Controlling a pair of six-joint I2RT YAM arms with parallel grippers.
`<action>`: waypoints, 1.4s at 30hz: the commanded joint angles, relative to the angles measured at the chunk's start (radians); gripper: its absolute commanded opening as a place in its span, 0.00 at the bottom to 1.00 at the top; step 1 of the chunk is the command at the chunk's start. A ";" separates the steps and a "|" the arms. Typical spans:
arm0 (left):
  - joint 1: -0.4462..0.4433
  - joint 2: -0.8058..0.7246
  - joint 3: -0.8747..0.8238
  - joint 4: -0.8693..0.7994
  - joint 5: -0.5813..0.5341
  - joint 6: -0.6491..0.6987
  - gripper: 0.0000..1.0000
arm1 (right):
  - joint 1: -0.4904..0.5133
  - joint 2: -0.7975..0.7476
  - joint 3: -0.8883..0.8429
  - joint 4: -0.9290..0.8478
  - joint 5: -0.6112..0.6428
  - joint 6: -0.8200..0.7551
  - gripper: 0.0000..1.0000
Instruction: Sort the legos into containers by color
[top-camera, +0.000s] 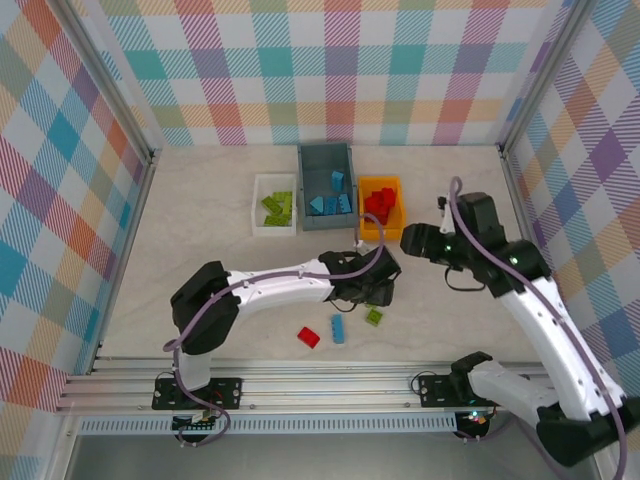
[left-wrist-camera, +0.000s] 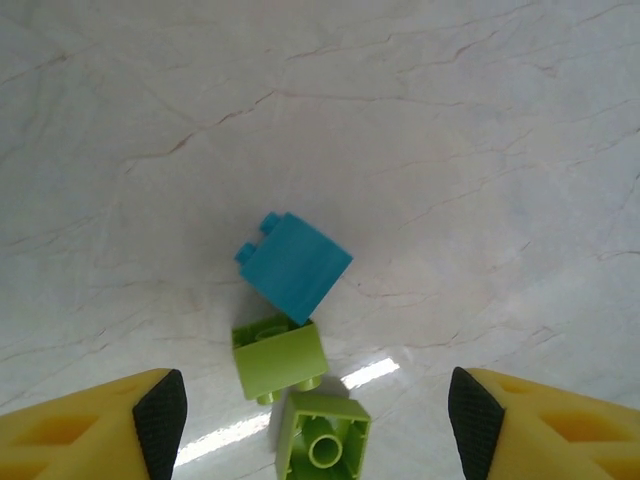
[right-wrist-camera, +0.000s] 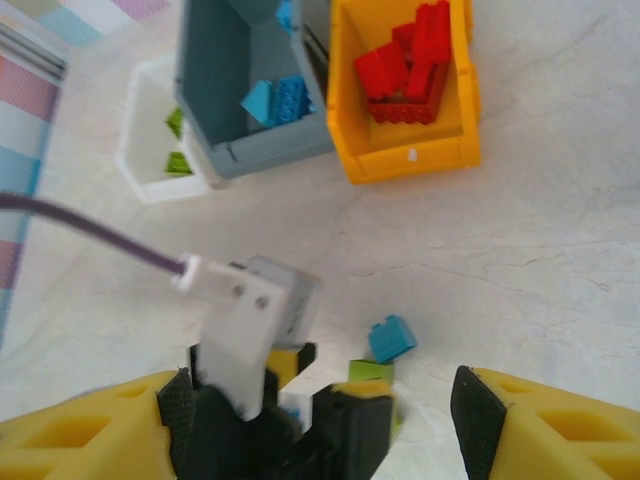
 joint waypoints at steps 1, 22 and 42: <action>-0.005 0.027 0.049 -0.068 -0.011 0.013 0.73 | 0.002 -0.036 -0.025 -0.037 -0.050 0.027 0.71; 0.018 0.206 0.195 -0.199 0.085 -0.017 0.71 | 0.001 -0.093 -0.090 -0.017 -0.060 0.035 0.71; 0.008 0.246 0.174 -0.164 0.075 -0.023 0.39 | 0.001 -0.091 -0.101 -0.012 -0.061 0.039 0.71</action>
